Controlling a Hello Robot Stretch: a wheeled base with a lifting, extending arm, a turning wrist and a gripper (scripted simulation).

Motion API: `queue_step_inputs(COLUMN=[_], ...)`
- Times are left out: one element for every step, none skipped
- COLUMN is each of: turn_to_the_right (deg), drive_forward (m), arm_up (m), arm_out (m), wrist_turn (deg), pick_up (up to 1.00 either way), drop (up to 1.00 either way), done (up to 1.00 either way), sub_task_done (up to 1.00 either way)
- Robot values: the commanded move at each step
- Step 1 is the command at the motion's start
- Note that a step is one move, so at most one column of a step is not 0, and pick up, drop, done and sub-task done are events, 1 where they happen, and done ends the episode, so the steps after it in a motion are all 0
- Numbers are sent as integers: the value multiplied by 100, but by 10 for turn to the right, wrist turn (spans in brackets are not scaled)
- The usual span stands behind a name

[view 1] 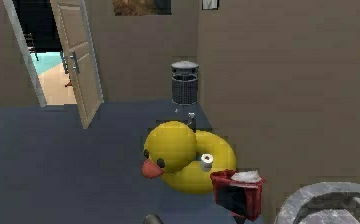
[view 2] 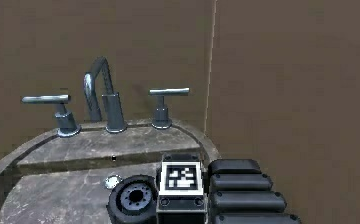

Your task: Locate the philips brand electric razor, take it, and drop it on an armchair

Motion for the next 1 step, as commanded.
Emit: queue_step_inputs(turn_to_the_right=[180], drive_forward=[0], arm_up=[0], arm_out=[0], wrist_turn=[0], pick_up=[0], drop=[0], done=[0], sub_task_done=[0])
